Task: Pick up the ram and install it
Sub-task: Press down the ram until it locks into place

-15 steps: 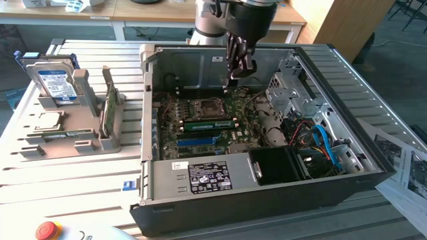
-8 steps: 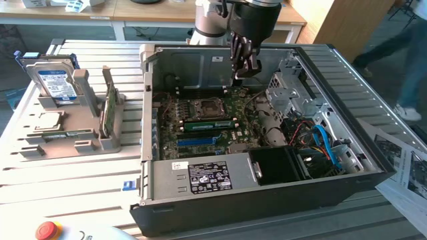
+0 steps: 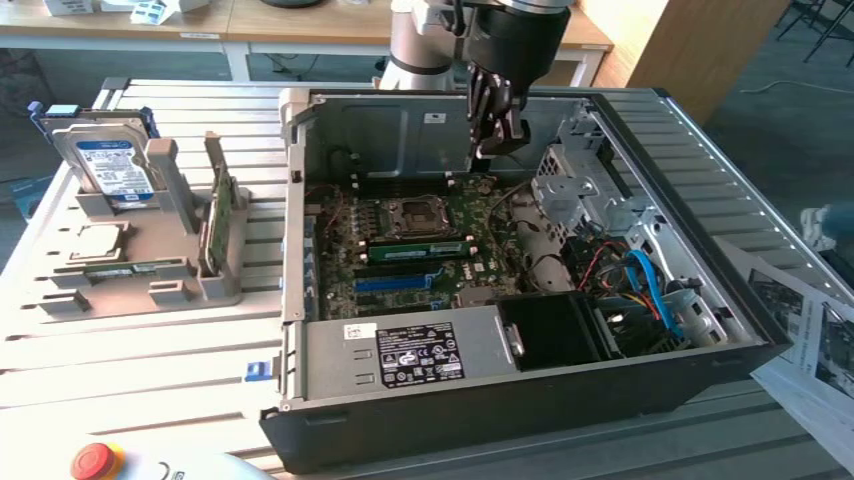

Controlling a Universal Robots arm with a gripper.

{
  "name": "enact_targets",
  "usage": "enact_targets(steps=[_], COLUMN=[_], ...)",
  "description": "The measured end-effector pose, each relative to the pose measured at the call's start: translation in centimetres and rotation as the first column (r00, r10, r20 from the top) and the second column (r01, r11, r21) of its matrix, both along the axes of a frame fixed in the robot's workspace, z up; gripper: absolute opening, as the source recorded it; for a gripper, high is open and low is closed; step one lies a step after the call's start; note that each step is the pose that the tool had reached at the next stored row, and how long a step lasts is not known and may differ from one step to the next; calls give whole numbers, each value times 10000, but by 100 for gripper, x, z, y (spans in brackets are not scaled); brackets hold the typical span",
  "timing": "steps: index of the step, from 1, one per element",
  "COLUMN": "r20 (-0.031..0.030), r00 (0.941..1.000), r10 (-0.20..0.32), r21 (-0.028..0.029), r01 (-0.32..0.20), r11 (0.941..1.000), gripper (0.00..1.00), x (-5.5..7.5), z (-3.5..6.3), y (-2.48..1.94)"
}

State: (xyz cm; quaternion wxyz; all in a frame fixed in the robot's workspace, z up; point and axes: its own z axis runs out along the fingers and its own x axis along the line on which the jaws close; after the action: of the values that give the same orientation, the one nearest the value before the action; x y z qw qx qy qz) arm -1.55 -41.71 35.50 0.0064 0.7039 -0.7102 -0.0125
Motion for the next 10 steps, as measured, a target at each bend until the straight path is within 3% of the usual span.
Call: enact_targets(steps=[10], r20=[0], r00=[10000], r10=[1], r21=[0], r01=[-1], r11=[10000], gripper=[11], x=[0], z=[-18], y=[0])
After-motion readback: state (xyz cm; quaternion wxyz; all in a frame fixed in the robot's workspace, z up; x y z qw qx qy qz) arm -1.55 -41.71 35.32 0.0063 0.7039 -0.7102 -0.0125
